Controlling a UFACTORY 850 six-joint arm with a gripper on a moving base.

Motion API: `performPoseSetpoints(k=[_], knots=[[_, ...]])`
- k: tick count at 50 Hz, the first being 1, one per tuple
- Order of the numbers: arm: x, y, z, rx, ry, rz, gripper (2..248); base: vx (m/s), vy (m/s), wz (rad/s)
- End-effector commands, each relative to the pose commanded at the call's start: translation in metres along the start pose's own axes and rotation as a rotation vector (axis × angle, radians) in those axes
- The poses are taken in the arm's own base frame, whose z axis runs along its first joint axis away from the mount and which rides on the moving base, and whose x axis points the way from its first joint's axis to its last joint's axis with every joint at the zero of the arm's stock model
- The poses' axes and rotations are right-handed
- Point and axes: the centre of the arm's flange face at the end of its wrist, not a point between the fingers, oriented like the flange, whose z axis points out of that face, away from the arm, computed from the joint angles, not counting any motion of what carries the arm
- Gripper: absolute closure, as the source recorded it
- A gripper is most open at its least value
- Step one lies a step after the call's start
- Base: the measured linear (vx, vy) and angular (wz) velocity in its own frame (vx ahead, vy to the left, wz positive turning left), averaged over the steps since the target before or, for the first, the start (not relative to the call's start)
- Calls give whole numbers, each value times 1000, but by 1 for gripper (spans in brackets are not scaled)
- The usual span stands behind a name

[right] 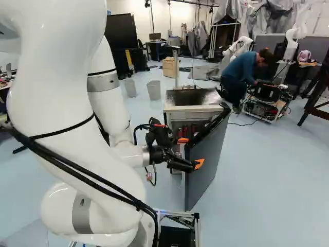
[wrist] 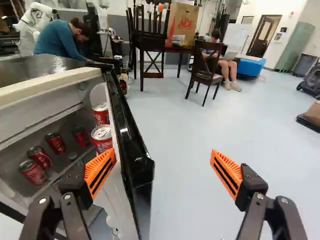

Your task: Grab a drink from the fridge

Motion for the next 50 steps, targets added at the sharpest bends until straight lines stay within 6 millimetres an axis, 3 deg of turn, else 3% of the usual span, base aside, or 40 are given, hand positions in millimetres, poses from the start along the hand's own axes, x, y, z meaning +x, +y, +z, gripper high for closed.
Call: performPoseSetpoints(k=[26,50], knots=[[8,15,32,-168,-9,57,3,0,0,0],[19,21,75,-329,-9,126,3,0,0,0]])
